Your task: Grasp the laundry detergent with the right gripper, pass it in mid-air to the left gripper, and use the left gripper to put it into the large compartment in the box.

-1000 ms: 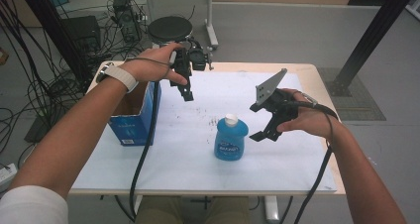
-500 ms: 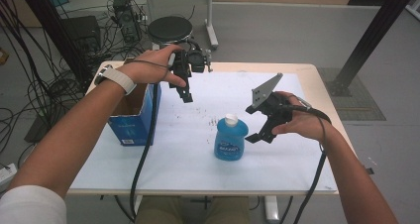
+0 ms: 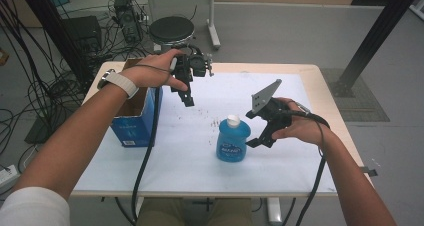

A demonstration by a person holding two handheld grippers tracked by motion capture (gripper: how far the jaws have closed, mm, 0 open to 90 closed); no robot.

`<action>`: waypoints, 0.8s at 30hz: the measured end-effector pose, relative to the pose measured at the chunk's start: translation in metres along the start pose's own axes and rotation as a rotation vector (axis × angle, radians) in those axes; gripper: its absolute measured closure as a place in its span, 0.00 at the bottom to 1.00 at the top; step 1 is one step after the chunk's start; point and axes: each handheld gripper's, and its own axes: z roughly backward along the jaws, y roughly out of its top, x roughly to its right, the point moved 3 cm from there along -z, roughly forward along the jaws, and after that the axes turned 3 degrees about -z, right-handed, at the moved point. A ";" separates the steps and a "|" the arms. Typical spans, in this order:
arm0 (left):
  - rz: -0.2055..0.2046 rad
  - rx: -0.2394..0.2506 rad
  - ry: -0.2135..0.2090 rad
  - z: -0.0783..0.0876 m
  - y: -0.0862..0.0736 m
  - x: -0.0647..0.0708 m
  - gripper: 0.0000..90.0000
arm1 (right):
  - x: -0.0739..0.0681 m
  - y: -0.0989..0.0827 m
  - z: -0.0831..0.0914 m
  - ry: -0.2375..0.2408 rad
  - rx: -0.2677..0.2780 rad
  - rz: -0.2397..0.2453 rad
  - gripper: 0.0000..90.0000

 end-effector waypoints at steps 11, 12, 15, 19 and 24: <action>0.000 0.002 -0.001 0.000 -0.001 -0.001 0.11 | 0.000 -0.002 -0.011 0.006 0.000 0.012 0.05; 0.004 0.004 0.000 0.000 -0.002 -0.001 0.11 | 0.000 -0.002 -0.012 0.003 0.001 0.014 0.05; 0.006 0.008 -0.001 -0.001 -0.002 -0.001 0.11 | -0.001 -0.003 -0.014 0.001 -0.004 0.017 0.05; 0.005 0.008 -0.001 -0.001 -0.001 -0.001 0.11 | -0.001 -0.004 -0.017 0.006 -0.004 0.021 0.05; 0.008 0.006 -0.003 -0.002 -0.001 -0.001 0.11 | -0.002 -0.006 -0.021 0.012 0.001 0.017 0.05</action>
